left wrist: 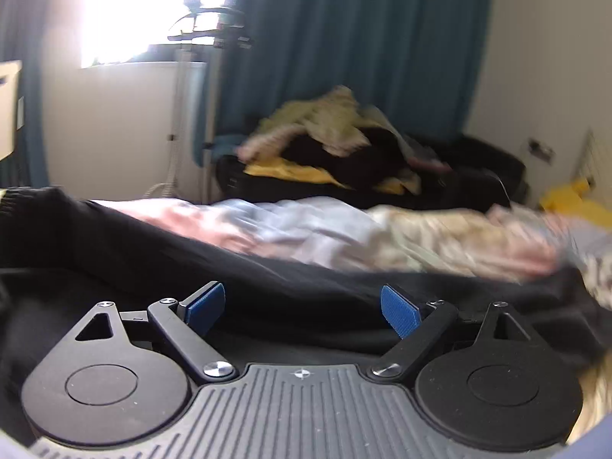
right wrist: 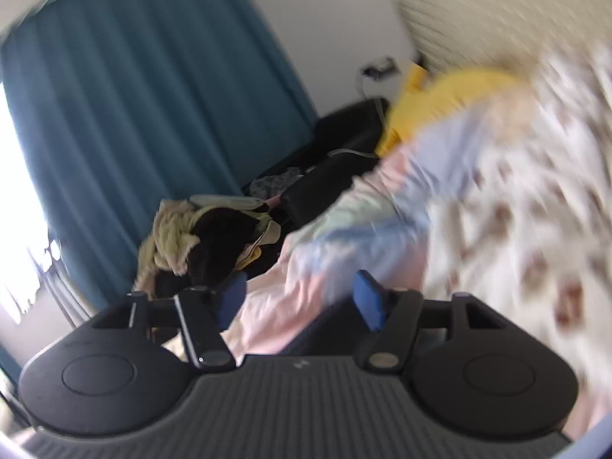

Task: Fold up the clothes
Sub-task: 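Lay the folded sweatpants down and open both tools, then grasp the pant leg end with the right tool and lift it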

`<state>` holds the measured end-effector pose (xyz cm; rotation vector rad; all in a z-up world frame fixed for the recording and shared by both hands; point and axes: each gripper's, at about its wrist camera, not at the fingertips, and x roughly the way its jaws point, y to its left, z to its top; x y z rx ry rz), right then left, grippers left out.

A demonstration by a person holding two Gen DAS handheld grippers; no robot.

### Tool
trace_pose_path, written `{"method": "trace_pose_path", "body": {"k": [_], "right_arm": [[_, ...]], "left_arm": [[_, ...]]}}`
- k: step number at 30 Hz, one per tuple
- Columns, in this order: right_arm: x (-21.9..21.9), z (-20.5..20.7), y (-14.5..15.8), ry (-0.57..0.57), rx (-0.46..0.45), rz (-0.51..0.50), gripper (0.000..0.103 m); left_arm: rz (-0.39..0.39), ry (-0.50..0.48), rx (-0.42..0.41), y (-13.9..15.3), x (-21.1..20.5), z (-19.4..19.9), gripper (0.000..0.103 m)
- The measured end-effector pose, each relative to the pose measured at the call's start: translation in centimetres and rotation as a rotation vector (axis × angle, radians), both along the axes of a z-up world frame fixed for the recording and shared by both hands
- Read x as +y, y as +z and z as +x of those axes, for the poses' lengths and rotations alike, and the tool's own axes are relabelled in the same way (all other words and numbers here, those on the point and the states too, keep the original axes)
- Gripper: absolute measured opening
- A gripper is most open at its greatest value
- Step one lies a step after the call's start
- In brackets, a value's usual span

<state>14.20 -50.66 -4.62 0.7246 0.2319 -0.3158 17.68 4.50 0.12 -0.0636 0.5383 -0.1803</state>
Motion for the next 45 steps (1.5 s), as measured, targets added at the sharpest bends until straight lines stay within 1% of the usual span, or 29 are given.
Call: {"method": "trace_pose_path", "body": {"k": [1, 2, 3, 5, 7, 9, 10, 12, 13, 15, 17, 21, 24, 27, 30, 33, 37, 41, 43, 45], "right_arm": [[-0.2, -1.2, -1.4, -0.034, -0.017, 0.093, 0.072], [-0.3, -2.4, -2.8, -0.068, -0.034, 0.185, 0.072], [-0.4, -3.4, -4.2, -0.095, -0.047, 0.268, 0.072], [-0.5, -4.9, -6.7, -0.110, -0.044, 0.358, 0.072], [-0.9, -5.9, -8.9, -0.108, -0.045, 0.441, 0.072], [-1.8, -6.0, -10.4, -0.089, -0.060, 0.535, 0.072], [-2.2, -6.0, -10.7, -0.085, -0.060, 0.551, 0.072], [-2.6, -5.7, -11.1, -0.083, -0.053, 0.552, 0.072], [-2.8, -5.5, -11.2, -0.081, -0.047, 0.550, 0.072], [-2.7, -5.4, -11.5, -0.100, -0.018, 0.531, 0.071], [-2.5, -5.7, -11.8, -0.129, -0.017, 0.547, 0.071], [-1.8, -6.6, -10.8, -0.128, 0.014, 0.546, 0.072], [-1.6, -6.5, -11.0, -0.099, 0.041, 0.548, 0.074], [-1.4, -5.2, -12.1, -0.052, 0.103, 0.575, 0.073], [-1.4, -4.4, -12.6, -0.046, 0.086, 0.573, 0.074], [-2.1, -3.4, -13.1, -0.058, 0.040, 0.594, 0.074], [-2.2, -1.1, -13.8, -0.043, 0.150, 0.532, 0.074], [-2.3, -0.5, -13.9, -0.099, 0.077, 0.563, 0.076], [-2.6, -0.6, -13.6, -0.101, -0.012, 0.582, 0.076], [-2.4, -0.5, -12.1, -0.066, -0.062, 0.534, 0.076]], "left_arm": [[0.011, -0.021, 0.010, 0.0, -1.7, -0.8, 0.091], [-0.002, -0.037, 0.011, -0.1, -3.0, -1.6, 0.091], [-0.034, -0.057, 0.011, -0.3, -3.7, -2.4, 0.091], [-0.114, -0.095, 0.022, -1.0, -4.5, -4.1, 0.091], [-0.164, -0.118, 0.052, -2.2, -4.9, -4.9, 0.091], [-0.166, -0.144, 0.083, -3.3, -5.4, -4.9, 0.091], [-0.152, -0.158, 0.086, -3.5, -5.6, -5.1, 0.091], [-0.133, -0.154, 0.072, -3.9, -5.9, -5.3, 0.091], [-0.143, -0.144, 0.074, -4.1, -5.9, -5.1, 0.091], [-0.191, -0.128, 0.097, -4.5, -5.8, -5.2, 0.091], [-0.222, -0.119, 0.117, -4.8, -5.6, -4.8, 0.091], [-0.221, -0.115, 0.126, -5.1, -5.7, -4.5, 0.091], [-0.246, -0.123, 0.142, -5.3, -5.8, -4.2, 0.091], [-0.256, -0.123, 0.151, -5.6, -5.8, -3.9, 0.091], [-0.286, -0.114, 0.156, -5.8, -5.5, -3.7, 0.091], [-0.305, -0.105, 0.169, -5.9, -5.3, -3.4, 0.091], [-0.300, -0.098, 0.181, -6.2, -5.3, -3.0, 0.091], [-0.312, -0.094, 0.187, -6.3, -5.1, -2.8, 0.091], [-0.323, -0.089, 0.189, -6.2, -5.0, -2.7, 0.091], [-0.334, -0.085, 0.191, -6.3, -4.8, -2.5, 0.091]]}}
